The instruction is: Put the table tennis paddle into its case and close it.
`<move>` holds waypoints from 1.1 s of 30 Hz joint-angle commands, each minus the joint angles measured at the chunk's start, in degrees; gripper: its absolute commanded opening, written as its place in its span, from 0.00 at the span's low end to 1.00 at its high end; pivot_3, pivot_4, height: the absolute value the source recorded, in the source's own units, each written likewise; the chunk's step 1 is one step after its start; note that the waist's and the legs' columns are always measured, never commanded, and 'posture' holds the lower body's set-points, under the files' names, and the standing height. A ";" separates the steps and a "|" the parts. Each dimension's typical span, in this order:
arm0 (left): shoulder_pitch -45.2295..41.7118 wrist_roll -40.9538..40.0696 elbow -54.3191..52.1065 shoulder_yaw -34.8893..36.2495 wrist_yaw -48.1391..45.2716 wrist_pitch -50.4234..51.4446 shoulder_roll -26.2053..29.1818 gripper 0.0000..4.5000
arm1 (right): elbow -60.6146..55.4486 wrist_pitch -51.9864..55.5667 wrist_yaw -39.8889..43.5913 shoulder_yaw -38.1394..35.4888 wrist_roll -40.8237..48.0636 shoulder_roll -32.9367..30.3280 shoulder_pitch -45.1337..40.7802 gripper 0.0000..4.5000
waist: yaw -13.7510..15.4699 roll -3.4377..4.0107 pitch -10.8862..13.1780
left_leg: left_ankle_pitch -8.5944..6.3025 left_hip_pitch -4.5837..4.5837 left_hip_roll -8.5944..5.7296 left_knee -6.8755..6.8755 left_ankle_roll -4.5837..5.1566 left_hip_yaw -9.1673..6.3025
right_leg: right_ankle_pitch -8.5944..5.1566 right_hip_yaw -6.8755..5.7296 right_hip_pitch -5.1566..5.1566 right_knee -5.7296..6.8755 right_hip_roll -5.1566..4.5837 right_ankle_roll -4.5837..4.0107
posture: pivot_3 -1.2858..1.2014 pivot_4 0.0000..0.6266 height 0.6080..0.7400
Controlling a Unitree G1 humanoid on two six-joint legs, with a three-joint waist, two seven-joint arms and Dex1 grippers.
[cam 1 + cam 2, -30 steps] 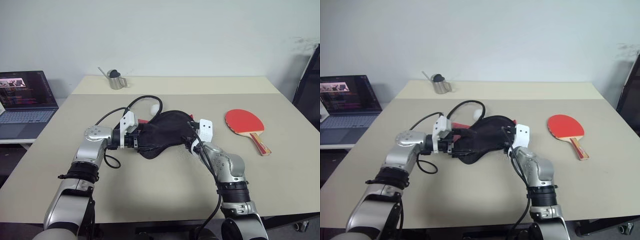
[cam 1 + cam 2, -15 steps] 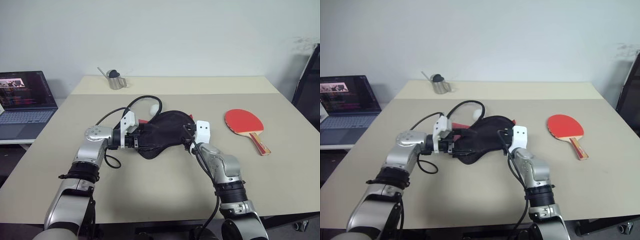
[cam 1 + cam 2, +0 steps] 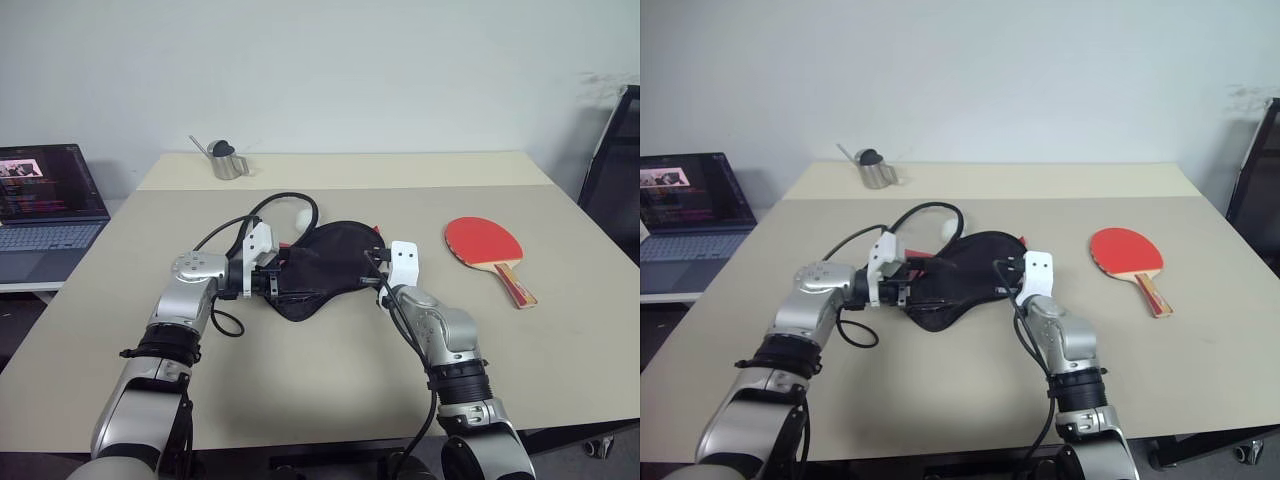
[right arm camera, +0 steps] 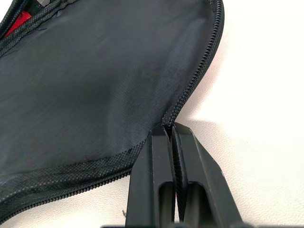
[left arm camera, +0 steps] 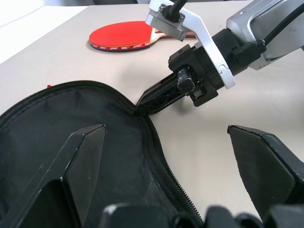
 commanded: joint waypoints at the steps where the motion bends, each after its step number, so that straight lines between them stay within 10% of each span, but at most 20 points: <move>1: -1.66 -0.34 -1.12 0.72 -0.58 -0.47 0.63 1.00 | -6.31 3.16 1.61 -1.25 1.31 -2.20 0.27 0.01 | 0.01 0.00 0.00 | 0.00 -0.01 0.00 0.00 0.00 0.00 | 0.00 0.00 0.00 -0.01 0.00 0.00 | 0.52 0.24 1.00; 13: 0.05 -2.43 -8.16 -1.28 -2.73 3.42 -2.05 1.00 | -12.83 17.86 19.05 -2.83 5.96 -30.14 -0.06 0.01 | 0.73 0.01 0.01 | 0.00 -0.01 -0.01 0.00 0.00 0.03 | -0.17 0.01 0.00 -0.02 0.00 -0.28 | 0.52 0.24 1.00; 20: 0.55 -2.46 -9.28 -1.52 -2.60 4.23 -2.72 1.00 | -8.65 16.13 22.16 -2.49 5.26 -33.22 -3.91 0.01 | 0.08 0.01 0.01 | 0.00 0.02 -0.01 0.00 0.01 0.02 | -0.15 0.06 0.00 -0.01 0.05 -0.25 | 0.52 0.24 1.00; 31: 1.00 -2.66 -10.39 -1.98 -2.87 5.03 -3.38 1.00 | -2.81 1.83 18.84 -0.03 -2.27 -32.31 -6.14 0.74 | 0.23 0.01 0.01 | 0.00 -0.01 -0.01 0.01 0.01 0.03 | -0.12 0.06 -0.01 -0.03 0.05 -0.20 | 0.52 0.24 1.00; 33: 0.98 -2.66 -10.40 -1.98 -2.92 5.01 -3.48 1.00 | -4.74 2.67 17.27 -3.58 -2.01 -33.09 -5.80 0.74 | 0.31 0.01 0.01 | 0.00 -0.03 -0.01 0.02 0.01 0.03 | -0.12 0.06 -0.01 -0.03 0.05 -0.20 | 0.52 0.24 1.00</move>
